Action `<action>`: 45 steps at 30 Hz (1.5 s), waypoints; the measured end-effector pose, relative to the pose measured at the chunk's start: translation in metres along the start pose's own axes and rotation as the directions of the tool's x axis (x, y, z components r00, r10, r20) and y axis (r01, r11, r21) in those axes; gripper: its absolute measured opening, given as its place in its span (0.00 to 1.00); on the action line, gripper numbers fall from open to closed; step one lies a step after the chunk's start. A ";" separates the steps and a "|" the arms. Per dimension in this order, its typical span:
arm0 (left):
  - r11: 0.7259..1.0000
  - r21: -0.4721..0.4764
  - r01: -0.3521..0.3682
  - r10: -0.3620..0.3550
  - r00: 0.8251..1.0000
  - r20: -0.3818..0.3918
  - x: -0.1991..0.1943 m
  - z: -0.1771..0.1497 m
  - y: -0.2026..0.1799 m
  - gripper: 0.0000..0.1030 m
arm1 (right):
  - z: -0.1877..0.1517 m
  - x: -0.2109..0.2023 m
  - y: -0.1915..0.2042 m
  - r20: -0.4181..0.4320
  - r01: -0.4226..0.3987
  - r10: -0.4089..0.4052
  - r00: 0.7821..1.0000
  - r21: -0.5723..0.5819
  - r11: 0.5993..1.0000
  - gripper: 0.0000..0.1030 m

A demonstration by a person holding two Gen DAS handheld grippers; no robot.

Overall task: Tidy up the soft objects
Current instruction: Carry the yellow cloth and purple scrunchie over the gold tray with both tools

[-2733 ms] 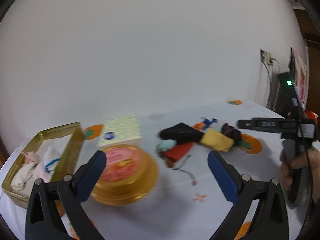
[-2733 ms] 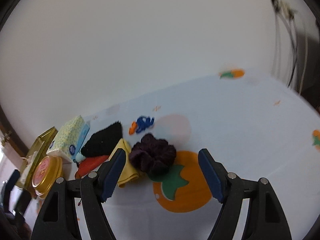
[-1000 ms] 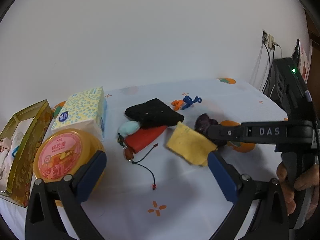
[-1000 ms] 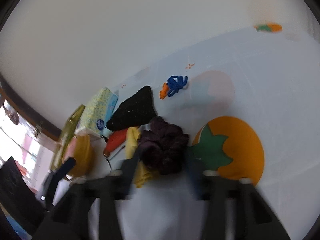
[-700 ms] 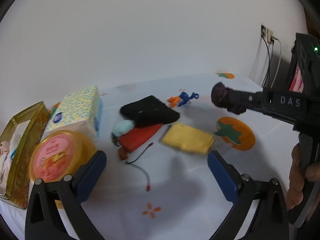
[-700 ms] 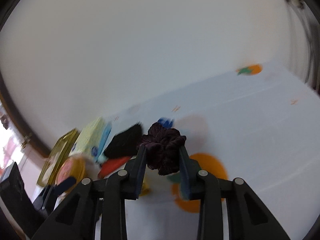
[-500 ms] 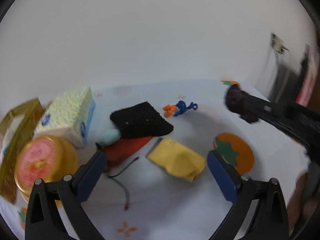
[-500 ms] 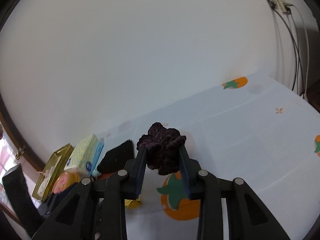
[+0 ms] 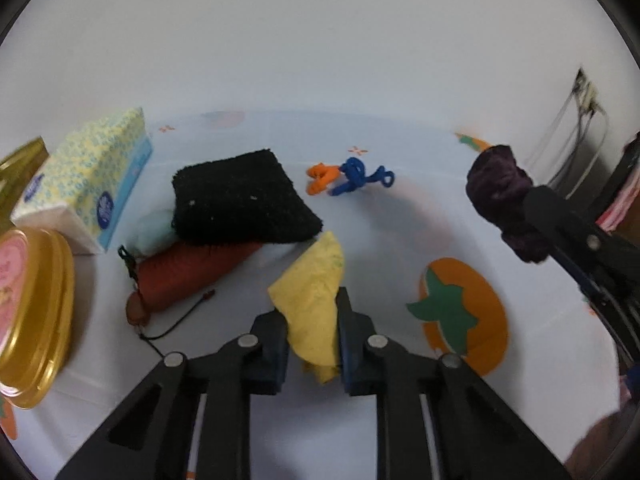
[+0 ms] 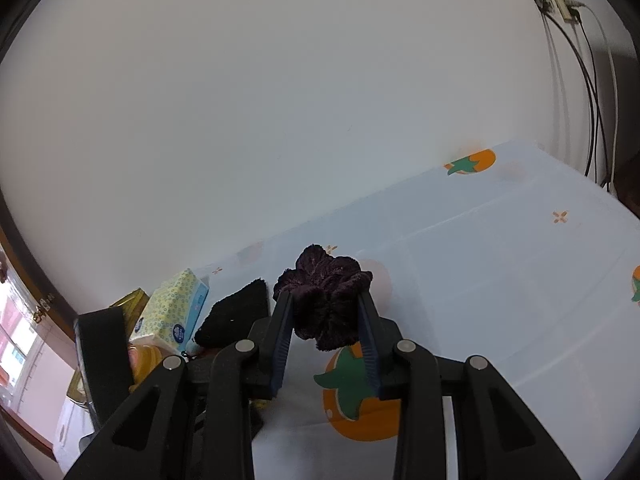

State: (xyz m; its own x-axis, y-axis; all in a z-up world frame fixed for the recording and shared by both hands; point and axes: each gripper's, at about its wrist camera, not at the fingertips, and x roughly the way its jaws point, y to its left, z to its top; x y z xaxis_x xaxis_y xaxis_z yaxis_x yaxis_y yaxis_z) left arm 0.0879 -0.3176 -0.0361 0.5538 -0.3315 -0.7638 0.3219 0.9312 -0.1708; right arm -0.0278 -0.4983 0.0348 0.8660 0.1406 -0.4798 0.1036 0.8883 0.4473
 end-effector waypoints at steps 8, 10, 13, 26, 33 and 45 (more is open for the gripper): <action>0.965 0.131 0.227 -0.247 0.954 0.171 -0.050 -0.006 0.021 0.14 | 0.000 -0.009 0.001 0.073 0.038 -0.035 0.997 -0.028 0.999 0.33; 0.957 0.186 0.224 -0.264 0.936 0.232 -0.066 -0.010 0.023 0.14 | 0.000 -0.011 0.003 0.090 0.045 -0.040 0.995 -0.044 0.998 0.33; 0.956 0.225 0.186 -0.248 0.925 0.287 -0.081 -0.014 0.026 0.14 | -0.002 -0.012 0.009 0.117 0.060 -0.050 0.992 -0.084 0.995 0.33; 0.968 0.248 -0.044 -0.058 0.919 0.390 -0.104 -0.029 0.061 0.14 | -0.017 -0.012 0.032 0.207 0.209 -0.166 0.964 -0.205 0.956 0.33; 0.961 0.268 -0.063 -0.056 0.908 0.415 -0.117 -0.035 0.080 0.14 | -0.028 -0.025 0.045 0.278 0.272 -0.203 0.939 -0.237 0.933 0.33; 0.959 0.271 -0.081 -0.049 0.896 0.442 -0.133 -0.041 0.116 0.14 | -0.052 -0.039 0.080 0.317 0.290 -0.200 0.927 -0.266 0.919 0.33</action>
State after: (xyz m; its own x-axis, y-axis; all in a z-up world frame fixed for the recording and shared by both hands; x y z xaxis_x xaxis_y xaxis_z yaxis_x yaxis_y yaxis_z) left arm 0.0202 -0.1596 0.0198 0.8198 -0.4092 -0.4007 0.4717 0.8792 0.0671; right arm -0.0785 -0.4104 0.0500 0.9371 -0.1863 -0.2951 0.2160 0.9738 0.0711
